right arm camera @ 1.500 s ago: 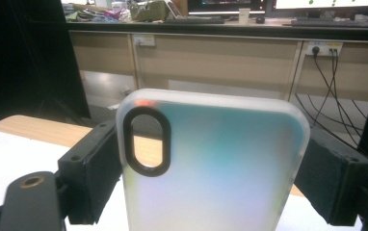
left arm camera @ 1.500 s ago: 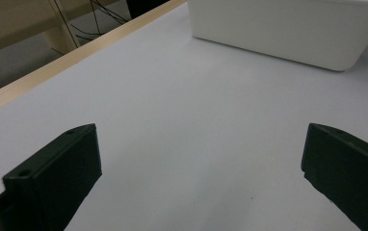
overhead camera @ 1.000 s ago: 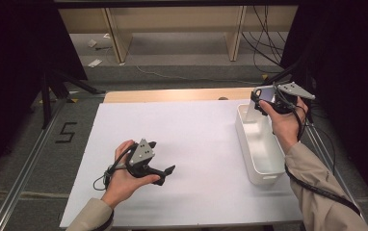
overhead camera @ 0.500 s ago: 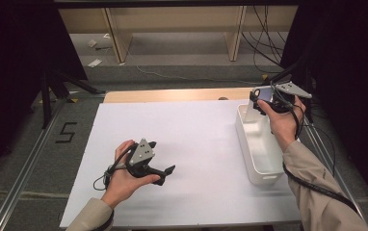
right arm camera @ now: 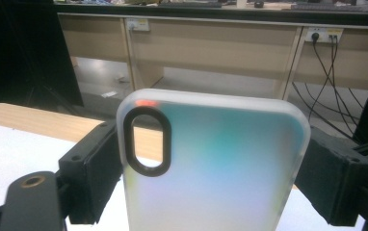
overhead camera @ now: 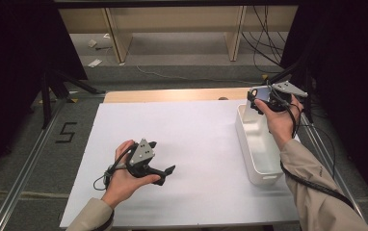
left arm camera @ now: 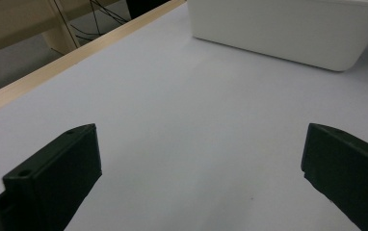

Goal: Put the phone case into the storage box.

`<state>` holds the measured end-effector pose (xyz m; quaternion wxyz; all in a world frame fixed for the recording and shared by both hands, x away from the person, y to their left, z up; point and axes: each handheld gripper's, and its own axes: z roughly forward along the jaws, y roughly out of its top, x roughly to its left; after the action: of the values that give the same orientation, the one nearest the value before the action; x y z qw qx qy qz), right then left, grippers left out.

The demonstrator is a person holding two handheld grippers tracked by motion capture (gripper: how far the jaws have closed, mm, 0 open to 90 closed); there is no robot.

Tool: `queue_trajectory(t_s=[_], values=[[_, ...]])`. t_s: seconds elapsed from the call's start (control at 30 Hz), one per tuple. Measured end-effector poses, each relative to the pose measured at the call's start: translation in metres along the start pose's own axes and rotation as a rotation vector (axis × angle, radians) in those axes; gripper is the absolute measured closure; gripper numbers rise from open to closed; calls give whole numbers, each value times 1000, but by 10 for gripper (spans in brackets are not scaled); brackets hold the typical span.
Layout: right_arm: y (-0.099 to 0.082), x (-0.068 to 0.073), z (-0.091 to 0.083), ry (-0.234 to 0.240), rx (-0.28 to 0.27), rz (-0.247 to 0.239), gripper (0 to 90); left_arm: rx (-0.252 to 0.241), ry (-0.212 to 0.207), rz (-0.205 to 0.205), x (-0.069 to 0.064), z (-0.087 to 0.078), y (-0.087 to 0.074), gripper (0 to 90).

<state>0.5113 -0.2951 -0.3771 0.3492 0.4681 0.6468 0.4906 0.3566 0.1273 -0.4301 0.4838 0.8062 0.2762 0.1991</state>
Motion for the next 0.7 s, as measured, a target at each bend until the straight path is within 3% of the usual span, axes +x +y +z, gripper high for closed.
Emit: queue_trajectory(t_s=[0.7], values=[[-1, 4, 12, -4, 27, -5, 180, -1, -1, -1, 0, 0, 0, 0]])
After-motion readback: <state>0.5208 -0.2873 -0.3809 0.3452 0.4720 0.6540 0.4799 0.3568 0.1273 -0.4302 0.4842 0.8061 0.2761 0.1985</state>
